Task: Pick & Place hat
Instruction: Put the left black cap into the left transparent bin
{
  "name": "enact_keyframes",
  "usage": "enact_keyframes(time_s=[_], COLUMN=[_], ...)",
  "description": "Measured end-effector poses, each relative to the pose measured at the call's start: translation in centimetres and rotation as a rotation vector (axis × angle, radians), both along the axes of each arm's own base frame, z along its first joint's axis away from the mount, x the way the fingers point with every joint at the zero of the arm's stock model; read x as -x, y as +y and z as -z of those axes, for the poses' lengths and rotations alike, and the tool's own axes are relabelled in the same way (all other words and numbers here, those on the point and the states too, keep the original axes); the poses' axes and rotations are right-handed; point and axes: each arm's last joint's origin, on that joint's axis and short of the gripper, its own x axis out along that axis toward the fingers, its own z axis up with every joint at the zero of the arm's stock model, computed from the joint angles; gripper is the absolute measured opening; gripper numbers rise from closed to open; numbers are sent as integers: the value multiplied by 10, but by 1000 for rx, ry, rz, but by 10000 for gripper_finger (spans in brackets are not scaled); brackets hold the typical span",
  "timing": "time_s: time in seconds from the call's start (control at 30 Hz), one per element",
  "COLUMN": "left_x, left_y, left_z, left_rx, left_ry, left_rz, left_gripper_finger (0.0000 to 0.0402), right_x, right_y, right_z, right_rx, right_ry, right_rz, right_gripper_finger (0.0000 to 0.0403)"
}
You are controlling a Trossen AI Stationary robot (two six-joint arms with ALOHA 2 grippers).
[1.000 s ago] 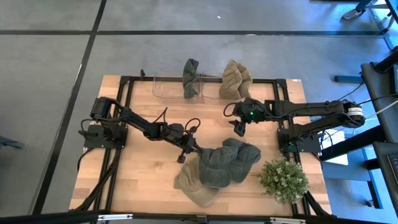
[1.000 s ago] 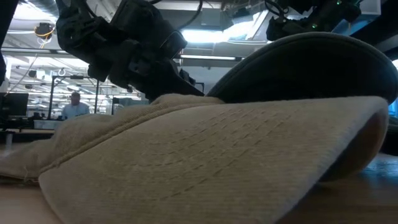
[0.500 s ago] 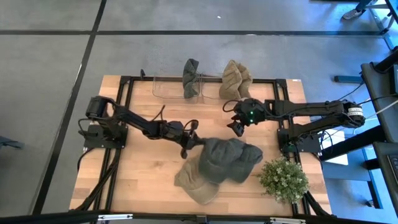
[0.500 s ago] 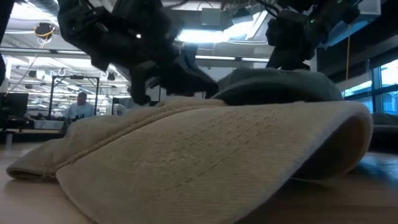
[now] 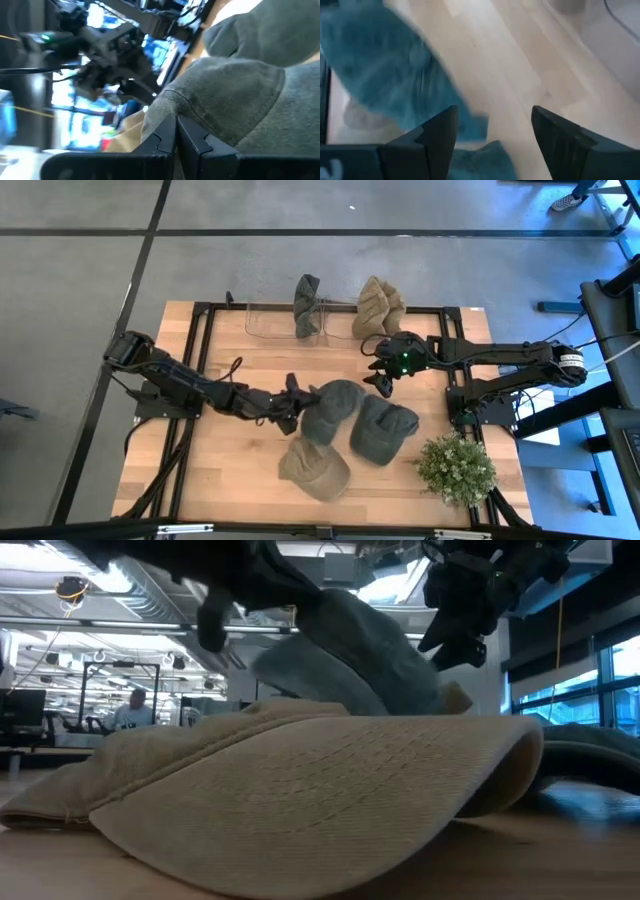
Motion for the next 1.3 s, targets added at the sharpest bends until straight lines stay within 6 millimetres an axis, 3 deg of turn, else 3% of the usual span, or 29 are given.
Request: enact_keyframes(time_s=[0.37,0.5,0.87,1.07,1.3], left_x=[15,18,19,20,20], left_y=[-32,-38,-45,-45,-44], left_z=[-7,-9,-15,-15,-15], left_rx=[-162,-163,-200,-244,-236], left_ry=[4,-7,-58,-46,-41], left_rz=[-17,8,82,37,9], left_gripper_finger=[3,3,3,3,3], right_x=[-7,-8,-15,-21,-21], right_y=[3,3,5,7,8], right_z=[-8,-11,-5,6,6], right_rx=[287,251,144,29,-11], right_ry=[-113,-176,-203,-189,-199], right_rz=[-324,-431,-513,-575,-596], right_gripper_finger=[252,252,252,252,252])
